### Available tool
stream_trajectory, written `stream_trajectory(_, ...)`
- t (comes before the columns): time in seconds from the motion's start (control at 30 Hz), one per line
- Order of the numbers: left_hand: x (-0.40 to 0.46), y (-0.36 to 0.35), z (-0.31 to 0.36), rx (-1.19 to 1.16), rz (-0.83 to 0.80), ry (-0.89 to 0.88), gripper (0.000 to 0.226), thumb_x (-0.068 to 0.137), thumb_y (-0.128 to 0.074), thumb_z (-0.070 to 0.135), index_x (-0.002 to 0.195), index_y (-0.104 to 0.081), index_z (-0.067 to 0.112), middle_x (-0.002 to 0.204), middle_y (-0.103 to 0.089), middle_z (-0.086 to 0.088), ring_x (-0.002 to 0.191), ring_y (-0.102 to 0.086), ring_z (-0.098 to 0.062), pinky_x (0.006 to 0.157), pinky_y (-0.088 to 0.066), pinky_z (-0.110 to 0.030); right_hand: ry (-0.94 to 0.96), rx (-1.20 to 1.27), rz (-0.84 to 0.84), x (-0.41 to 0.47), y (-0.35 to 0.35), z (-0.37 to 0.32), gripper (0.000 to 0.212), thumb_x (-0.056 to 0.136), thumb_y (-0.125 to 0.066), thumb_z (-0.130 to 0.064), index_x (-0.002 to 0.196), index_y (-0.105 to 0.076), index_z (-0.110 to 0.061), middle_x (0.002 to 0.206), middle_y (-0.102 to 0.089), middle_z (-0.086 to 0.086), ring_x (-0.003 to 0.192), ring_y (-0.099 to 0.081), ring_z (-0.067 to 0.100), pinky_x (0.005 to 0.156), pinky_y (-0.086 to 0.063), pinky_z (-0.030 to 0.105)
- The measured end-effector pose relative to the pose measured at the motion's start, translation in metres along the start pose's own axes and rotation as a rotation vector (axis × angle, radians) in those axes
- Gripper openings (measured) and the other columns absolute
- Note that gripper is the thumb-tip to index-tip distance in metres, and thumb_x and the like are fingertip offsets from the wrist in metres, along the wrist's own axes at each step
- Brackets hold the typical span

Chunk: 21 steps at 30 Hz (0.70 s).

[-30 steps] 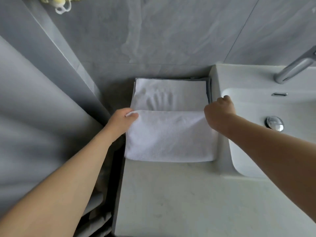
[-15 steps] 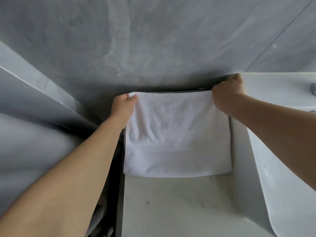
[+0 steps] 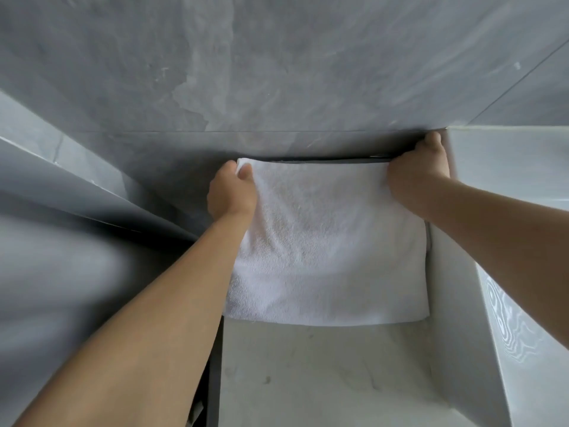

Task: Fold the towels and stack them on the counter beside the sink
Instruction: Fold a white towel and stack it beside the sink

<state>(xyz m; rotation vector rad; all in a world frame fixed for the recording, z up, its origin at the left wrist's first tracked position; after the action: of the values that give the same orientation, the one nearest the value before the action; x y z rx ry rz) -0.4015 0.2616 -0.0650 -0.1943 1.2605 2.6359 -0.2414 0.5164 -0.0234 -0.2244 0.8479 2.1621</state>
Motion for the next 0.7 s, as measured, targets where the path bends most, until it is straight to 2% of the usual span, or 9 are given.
stream_trajectory(0.1,-0.006,-0.002,0.009,0.129,0.044,-0.078,0.032,0.102,-0.042,0.033,0.075,-0.038,0.017,0.078,-0.051,0.001,0.079,-0.049,-0.029,0.066,-0.032,-0.035,0.003,-0.087,0.049,-0.005,0.014,-0.006,0.046,0.089,-0.045,-0.027,0.133,-0.053,-0.017,0.133,-0.052,0.007,0.124,-0.039,0.034,0.105,-0.026,0.045)
stream_trajectory(0.2,-0.006,-0.005,0.016,0.202,0.054,-0.096,0.023,0.103,-0.042,0.032,0.090,-0.049,0.013,0.100,-0.064,-0.010,0.095,-0.058,-0.035,0.069,-0.035,-0.036,0.019,0.170,0.317,-0.025,0.048,-0.024,0.053,0.086,-0.037,-0.017,0.139,-0.041,-0.009,0.136,-0.043,0.014,0.124,-0.038,0.033,0.103,-0.029,0.043)
stream_trajectory(0.27,-0.005,-0.008,0.016,0.222,0.048,-0.087,0.025,0.103,-0.041,0.031,0.102,-0.056,0.010,0.111,-0.066,-0.013,0.106,-0.059,-0.038,0.072,-0.036,-0.037,0.208,0.409,0.526,-0.045,0.067,-0.058,0.050,0.086,-0.040,-0.018,0.135,-0.041,-0.013,0.135,-0.042,0.012,0.122,-0.040,0.032,0.102,-0.029,0.043)
stream_trajectory(0.37,-0.002,-0.006,0.016,0.222,-0.004,-0.061,0.030,0.103,-0.041,0.032,0.114,-0.056,0.009,0.120,-0.064,-0.013,0.112,-0.057,-0.038,0.075,-0.036,-0.036,0.431,0.758,0.469,-0.046,0.062,-0.093,0.044,0.099,-0.036,-0.037,0.141,-0.036,-0.023,0.144,-0.035,0.007,0.131,-0.034,0.027,0.111,-0.023,0.040)
stream_trajectory(0.43,0.004,-0.002,0.012,0.173,-0.082,-0.035,0.035,0.101,-0.042,0.033,0.124,-0.055,0.009,0.129,-0.060,-0.011,0.117,-0.056,-0.035,0.078,-0.038,-0.035,0.443,0.910,0.385,-0.035,0.046,-0.097,0.047,0.102,-0.027,-0.042,0.147,-0.028,-0.031,0.150,-0.025,0.003,0.142,-0.019,0.023,0.119,-0.006,0.038)
stream_trajectory(0.5,0.004,0.007,0.003,0.104,-0.177,-0.013,0.037,0.095,-0.046,0.033,0.123,-0.057,0.011,0.120,-0.062,-0.007,0.106,-0.060,-0.031,0.072,-0.040,-0.032,0.451,0.928,0.408,-0.030,0.033,-0.103,0.050,0.103,-0.019,-0.044,0.152,-0.019,-0.033,0.155,-0.018,0.002,0.147,-0.006,0.018,0.120,0.007,0.037)
stream_trajectory(0.6,-0.025,0.023,-0.027,-0.009,-0.241,0.038,0.021,0.087,-0.053,0.037,0.086,-0.056,0.016,0.075,-0.056,0.005,0.063,-0.054,-0.012,0.052,-0.036,-0.028,0.432,0.905,0.445,-0.027,0.026,-0.109,0.057,0.101,-0.008,-0.049,0.155,-0.008,-0.032,0.161,-0.010,0.003,0.149,0.001,0.016,0.120,0.009,0.039)
stream_trajectory(0.63,-0.039,0.027,-0.039,-0.048,-0.263,0.078,0.023,0.086,-0.055,0.039,0.083,-0.056,0.016,0.070,-0.054,0.005,0.059,-0.052,-0.009,0.051,-0.038,-0.028,0.425,0.910,0.446,-0.026,0.025,-0.110,0.058,0.100,-0.006,-0.050,0.155,-0.006,-0.032,0.163,-0.006,0.003,0.149,0.003,0.016,0.120,0.009,0.039)
stream_trajectory(0.7,-0.064,0.031,-0.062,-0.152,-0.358,0.204,0.028,0.086,-0.060,0.040,0.090,-0.063,0.012,0.079,-0.064,-0.004,0.070,-0.062,-0.017,0.062,-0.052,-0.035,0.412,0.913,0.440,-0.024,0.025,-0.111,0.060,0.099,-0.004,-0.051,0.156,-0.002,-0.032,0.164,0.002,0.000,0.150,0.006,0.015,0.120,0.009,0.039)
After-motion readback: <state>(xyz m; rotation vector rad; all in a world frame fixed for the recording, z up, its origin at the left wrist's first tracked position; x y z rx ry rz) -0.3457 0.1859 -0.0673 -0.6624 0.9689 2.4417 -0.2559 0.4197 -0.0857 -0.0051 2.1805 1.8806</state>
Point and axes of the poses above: each hand's wrist, its own x-axis towards the middle knuckle, its own y-axis out of the back of the hand, z = x × y, the point moved 6 cm from there along x, towards the middle knuckle
